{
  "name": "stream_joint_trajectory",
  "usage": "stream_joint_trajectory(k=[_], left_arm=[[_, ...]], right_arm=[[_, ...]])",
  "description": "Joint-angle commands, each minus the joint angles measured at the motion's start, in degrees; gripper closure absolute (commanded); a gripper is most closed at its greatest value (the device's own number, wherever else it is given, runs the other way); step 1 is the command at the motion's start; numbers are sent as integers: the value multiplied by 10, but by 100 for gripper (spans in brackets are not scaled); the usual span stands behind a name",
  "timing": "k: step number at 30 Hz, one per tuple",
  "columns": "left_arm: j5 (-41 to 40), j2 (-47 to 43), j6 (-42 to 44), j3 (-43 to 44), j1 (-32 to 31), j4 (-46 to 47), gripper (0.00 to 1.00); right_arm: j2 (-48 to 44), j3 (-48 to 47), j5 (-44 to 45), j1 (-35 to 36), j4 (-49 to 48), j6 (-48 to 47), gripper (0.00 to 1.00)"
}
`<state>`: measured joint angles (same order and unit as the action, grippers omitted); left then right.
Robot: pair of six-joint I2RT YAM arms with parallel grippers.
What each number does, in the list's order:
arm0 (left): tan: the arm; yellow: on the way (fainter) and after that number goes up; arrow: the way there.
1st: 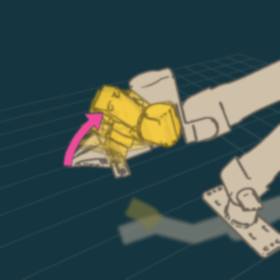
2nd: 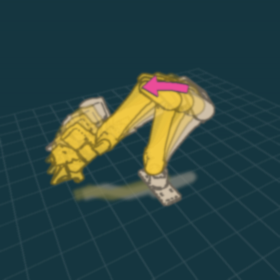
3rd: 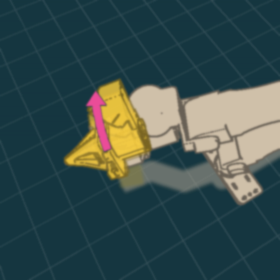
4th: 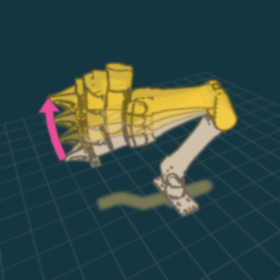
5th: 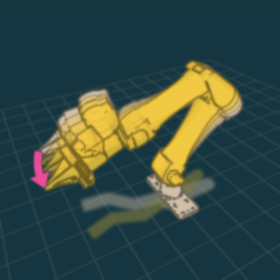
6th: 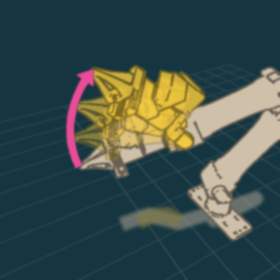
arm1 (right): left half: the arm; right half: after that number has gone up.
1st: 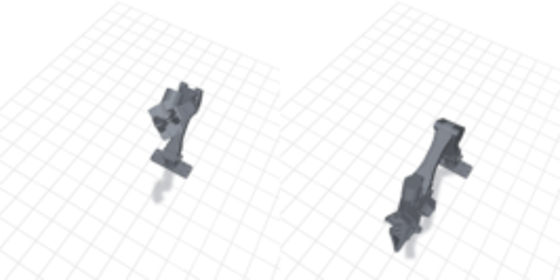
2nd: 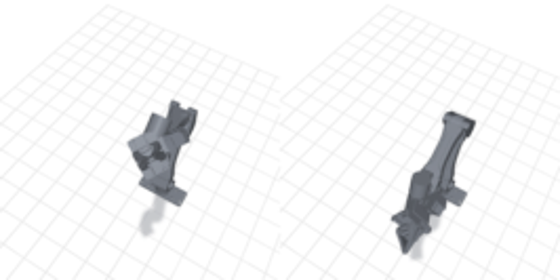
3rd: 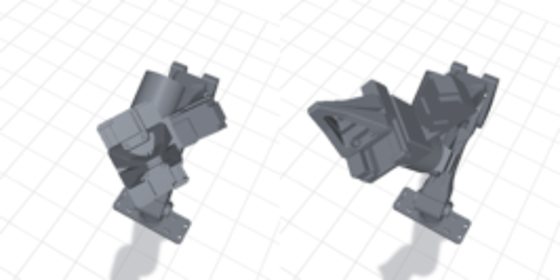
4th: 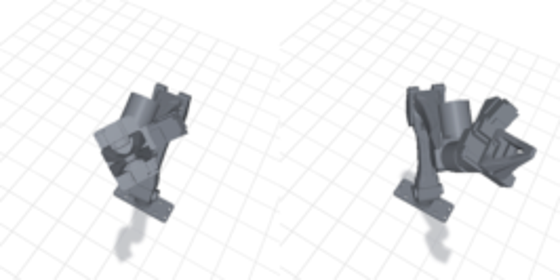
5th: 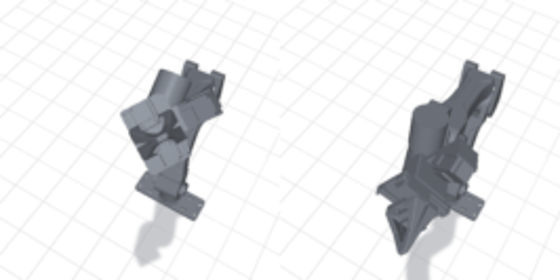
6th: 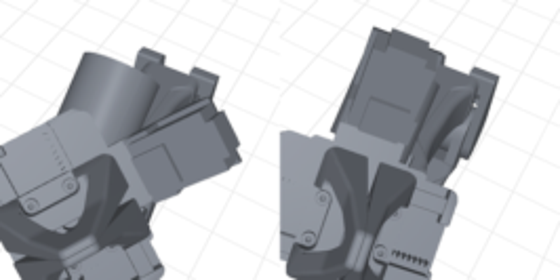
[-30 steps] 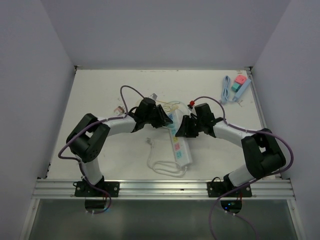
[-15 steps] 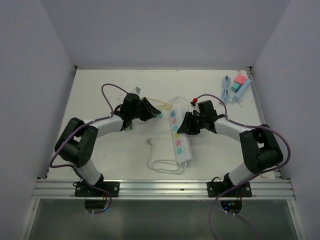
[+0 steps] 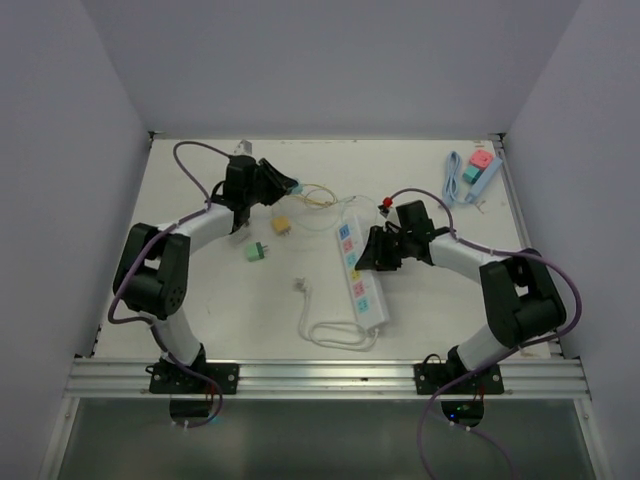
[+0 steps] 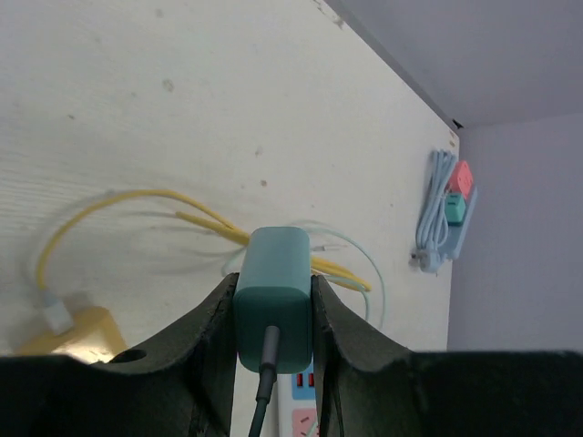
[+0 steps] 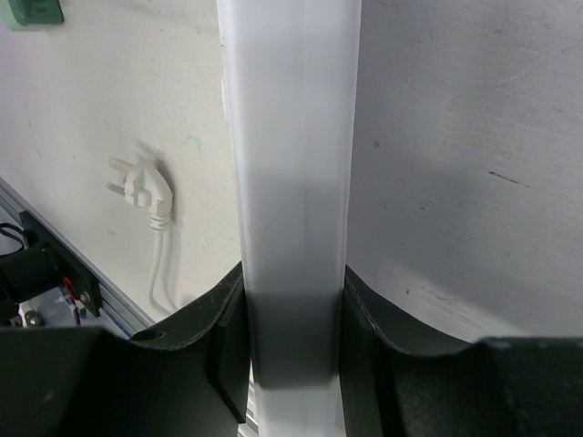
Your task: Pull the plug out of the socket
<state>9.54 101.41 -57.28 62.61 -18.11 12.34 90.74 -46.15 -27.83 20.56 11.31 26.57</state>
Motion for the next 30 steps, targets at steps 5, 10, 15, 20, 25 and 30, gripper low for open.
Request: stream_joint_trajectory(k=[5,10,15,20,25,30], left_arm=[[-63,12,84,18,64,-44,100],[-63,13,122,23,89,-77,89],[-77,3,153,34,99,-111,66],[-93,-35,183,44,103,-143,35],[-93,-83,215,53,103,-189,9],[-118,-148,254,39,103,-231,0]], right_arm=[[-3,40,99,0,85,-10,100],[-9,40,105,-4,74,6,100],[-22,49,109,-20,59,28,100],[-43,69,77,-52,40,40,100],[-88,80,74,-59,27,45,100],[-122,84,85,-64,30,53,100]])
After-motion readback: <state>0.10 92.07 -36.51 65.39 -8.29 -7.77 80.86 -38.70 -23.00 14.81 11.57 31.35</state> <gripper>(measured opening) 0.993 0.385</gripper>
